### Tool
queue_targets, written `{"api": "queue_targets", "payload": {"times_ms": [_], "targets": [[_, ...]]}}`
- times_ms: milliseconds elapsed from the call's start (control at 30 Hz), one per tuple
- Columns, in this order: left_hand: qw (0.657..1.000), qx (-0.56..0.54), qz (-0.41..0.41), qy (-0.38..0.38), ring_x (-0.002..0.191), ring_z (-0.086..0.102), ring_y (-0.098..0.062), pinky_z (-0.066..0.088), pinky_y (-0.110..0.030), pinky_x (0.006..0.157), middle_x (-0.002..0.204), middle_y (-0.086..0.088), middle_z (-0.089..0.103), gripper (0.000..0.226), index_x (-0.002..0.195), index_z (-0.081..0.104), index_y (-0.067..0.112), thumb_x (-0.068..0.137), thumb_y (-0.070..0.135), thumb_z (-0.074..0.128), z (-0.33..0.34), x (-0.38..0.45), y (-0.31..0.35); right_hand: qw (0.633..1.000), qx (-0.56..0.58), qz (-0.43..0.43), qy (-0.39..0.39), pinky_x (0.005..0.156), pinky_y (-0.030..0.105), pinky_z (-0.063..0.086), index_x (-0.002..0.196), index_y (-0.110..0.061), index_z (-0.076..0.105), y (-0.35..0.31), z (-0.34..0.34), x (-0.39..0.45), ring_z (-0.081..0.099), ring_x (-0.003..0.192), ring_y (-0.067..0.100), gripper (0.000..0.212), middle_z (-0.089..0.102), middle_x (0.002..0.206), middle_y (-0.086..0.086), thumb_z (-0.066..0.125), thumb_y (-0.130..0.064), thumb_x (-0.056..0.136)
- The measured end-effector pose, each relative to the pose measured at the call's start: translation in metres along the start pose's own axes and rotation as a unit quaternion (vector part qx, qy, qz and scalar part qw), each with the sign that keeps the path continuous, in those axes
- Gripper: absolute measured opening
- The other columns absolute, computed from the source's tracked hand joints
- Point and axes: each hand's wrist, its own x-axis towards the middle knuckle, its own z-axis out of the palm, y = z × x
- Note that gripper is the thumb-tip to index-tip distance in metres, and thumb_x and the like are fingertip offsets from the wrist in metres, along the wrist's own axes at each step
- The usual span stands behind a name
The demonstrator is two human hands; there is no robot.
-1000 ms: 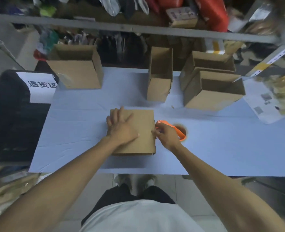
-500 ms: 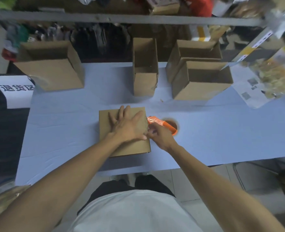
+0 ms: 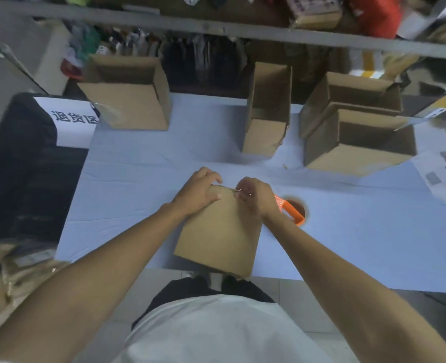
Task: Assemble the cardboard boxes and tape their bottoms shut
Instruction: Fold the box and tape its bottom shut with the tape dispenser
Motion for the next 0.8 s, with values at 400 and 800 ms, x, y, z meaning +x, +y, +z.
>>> {"api": "queue_targets", "payload": {"times_ms": [400,800], "targets": [[0.999,-0.022,-0.019,0.043,0.100,0.053,-0.017,0.045,-0.038,0.091,0.102,0.003,0.055,0.021,0.099,0.060,0.022,0.082,0.030,0.070,0.015,-0.022,-0.010,0.999,-0.041,-0.003,0.007,0.075,0.032,0.038,0.105,-0.020,0.070,0.005,0.000,-0.021,0.053,0.091,0.021,0.029,0.061,0.098,0.004,0.070,-0.040,0.083],[0.999,0.009,-0.003,-0.052,0.091,0.053,-0.017,0.048,-0.040,0.085,0.096,0.001,0.056,0.012,0.089,0.064,0.024,0.082,0.034,0.068,0.001,0.004,-0.001,0.989,-0.066,0.057,-0.116,0.059,0.021,0.033,0.087,-0.026,0.063,0.006,-0.014,0.001,0.055,0.086,0.017,0.018,0.061,0.089,-0.008,0.071,-0.041,0.083]]}}
